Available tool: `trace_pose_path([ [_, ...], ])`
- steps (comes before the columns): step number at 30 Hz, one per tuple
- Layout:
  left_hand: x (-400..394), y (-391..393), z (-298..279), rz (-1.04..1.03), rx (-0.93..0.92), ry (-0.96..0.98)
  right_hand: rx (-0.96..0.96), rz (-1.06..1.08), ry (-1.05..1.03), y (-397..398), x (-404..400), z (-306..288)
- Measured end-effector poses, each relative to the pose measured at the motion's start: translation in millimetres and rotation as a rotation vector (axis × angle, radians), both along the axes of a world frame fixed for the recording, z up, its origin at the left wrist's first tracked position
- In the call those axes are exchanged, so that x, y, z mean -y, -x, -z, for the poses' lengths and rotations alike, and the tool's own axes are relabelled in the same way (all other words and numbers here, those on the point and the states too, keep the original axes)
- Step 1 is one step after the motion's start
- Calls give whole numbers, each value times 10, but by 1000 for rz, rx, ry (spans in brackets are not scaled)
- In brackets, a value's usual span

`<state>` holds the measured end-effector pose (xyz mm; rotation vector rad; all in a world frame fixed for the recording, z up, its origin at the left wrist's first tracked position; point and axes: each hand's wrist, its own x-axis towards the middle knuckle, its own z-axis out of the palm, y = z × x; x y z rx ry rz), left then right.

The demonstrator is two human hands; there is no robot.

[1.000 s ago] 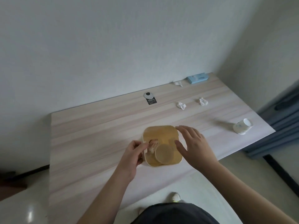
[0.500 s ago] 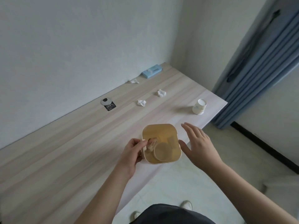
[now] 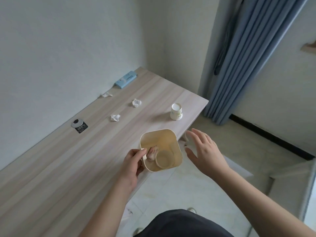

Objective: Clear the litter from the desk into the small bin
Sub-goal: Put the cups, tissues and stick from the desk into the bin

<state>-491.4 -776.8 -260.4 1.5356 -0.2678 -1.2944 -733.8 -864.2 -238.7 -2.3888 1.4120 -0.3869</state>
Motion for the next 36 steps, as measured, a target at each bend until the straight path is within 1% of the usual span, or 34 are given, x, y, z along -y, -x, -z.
trace_pose_path([
  [4,100,167,9,-54,-15,-31,24,-9,-26,136,190,56],
  [8,177,89,-6,-121,-4,-52,21,-23,-31,146,393,115],
  [11,231,-40,-24,-148,22,-31,35,-41,-46,60,538,146],
  [15,301,-198,13,-129,56,-23,46,-76,-64,-192,733,194],
  [20,501,-366,88,-170,-47,-40,-12,-117,-78,-496,987,246],
  [26,805,-584,170,-141,-78,-36,-150,-131,-3,-722,1344,312],
  [32,1074,-788,225,-132,-70,-43,-240,-64,-147,-801,1556,473],
  [36,1176,-866,282,-158,-89,-18,-277,-88,-129,-849,1858,584],
])
